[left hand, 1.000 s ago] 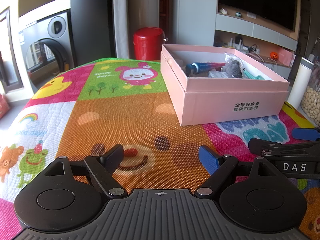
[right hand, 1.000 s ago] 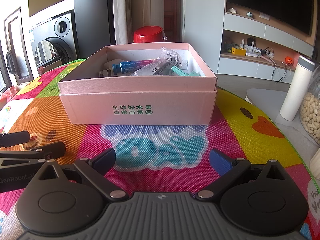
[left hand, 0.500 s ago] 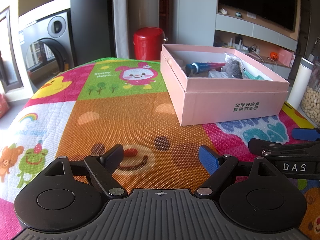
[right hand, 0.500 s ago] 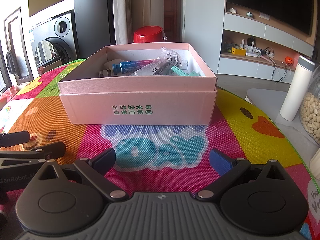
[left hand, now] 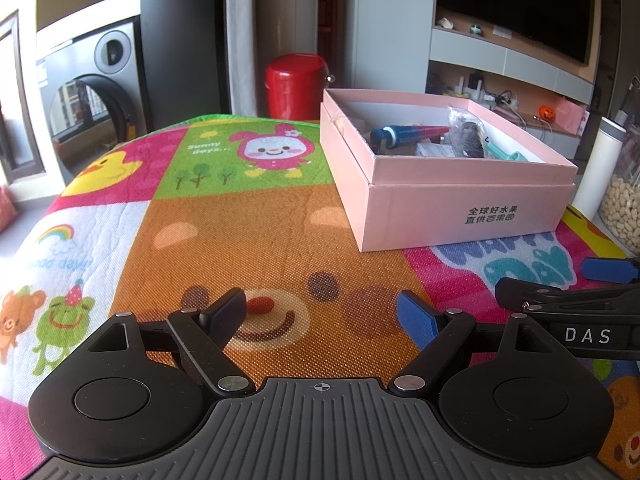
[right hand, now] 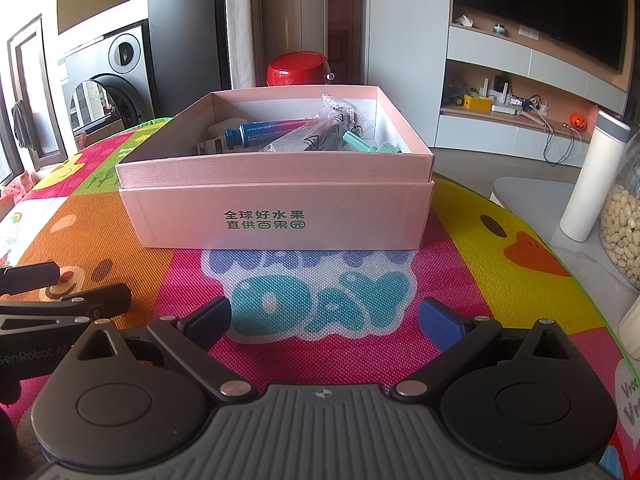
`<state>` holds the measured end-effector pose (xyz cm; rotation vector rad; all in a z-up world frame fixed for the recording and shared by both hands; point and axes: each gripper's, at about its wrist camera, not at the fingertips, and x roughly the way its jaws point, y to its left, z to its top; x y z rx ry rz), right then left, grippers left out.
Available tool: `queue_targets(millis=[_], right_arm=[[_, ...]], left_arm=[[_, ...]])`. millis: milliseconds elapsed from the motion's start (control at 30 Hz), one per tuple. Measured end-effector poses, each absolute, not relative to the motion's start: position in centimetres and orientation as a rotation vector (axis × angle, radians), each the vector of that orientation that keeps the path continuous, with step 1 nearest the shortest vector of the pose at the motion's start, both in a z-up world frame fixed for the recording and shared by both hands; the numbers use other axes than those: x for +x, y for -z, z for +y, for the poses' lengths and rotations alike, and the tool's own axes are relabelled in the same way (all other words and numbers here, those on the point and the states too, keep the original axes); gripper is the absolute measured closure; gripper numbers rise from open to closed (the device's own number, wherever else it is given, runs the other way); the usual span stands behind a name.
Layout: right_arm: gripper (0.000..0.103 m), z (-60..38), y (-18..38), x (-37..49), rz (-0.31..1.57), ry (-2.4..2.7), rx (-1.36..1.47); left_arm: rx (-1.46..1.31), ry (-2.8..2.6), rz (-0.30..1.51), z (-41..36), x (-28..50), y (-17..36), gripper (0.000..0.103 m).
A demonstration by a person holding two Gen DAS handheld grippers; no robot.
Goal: Organize rigid objects
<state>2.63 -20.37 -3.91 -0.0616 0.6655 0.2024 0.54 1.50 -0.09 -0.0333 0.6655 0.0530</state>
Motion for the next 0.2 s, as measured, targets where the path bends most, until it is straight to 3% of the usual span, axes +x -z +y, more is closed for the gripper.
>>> queue_targets(millis=[200], right_arm=[[0.003,-20.38,3.91,2.63,0.665,-0.202,-0.062]], left_arm=[[-0.035,-0.053,0.665,1.36,0.56,0.10,0.016]])
